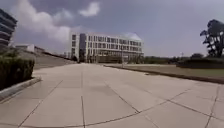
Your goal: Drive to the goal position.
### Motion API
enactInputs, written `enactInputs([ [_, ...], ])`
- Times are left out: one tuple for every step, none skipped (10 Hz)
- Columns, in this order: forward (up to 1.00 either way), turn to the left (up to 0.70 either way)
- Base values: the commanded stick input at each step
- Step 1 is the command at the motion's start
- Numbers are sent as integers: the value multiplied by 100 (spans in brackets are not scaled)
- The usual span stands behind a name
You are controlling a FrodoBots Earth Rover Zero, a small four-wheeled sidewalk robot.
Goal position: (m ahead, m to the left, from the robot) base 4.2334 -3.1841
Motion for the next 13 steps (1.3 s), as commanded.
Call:
enactInputs([
  [70,0],
  [70,0],
  [70,35],
  [70,35],
  [70,35],
  [70,35],
  [70,35],
  [70,35],
  [70,35],
  [70,25],
  [70,0],
  [70,0],
  [70,0],
])
